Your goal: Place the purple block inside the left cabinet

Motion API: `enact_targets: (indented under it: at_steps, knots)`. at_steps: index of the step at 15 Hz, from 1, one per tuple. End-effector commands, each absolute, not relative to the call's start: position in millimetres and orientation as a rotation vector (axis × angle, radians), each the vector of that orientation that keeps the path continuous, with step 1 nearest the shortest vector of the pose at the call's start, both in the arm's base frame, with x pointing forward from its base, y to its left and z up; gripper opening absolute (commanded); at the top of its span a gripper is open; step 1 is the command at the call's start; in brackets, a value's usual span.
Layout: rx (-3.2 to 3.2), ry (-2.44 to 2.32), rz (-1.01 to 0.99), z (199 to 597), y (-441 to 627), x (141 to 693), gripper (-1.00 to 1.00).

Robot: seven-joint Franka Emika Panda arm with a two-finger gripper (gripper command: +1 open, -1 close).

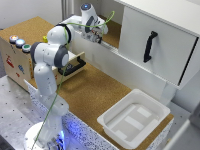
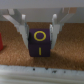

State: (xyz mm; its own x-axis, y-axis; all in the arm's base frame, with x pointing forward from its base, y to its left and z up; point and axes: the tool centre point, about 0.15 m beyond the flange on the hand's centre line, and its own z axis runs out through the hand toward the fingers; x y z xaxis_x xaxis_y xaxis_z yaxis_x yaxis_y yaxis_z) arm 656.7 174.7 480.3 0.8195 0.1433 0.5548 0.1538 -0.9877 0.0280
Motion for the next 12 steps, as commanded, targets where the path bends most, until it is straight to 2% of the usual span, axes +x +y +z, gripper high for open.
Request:
enact_targets:
  at_steps: [1,2,3,8,12]
  knots:
    - [-3.101,-0.132,-0.960,474,188,700,-1.00]
    - [-3.105,-0.117,-0.949,473,190,702,-1.00]
    - [-3.113,-0.116,-0.964,474,193,701,1.00]
    - [-3.068,-0.090,-1.162,508,197,648,1.00]
    - [-3.017,-0.024,-1.171,522,179,587,1.00]
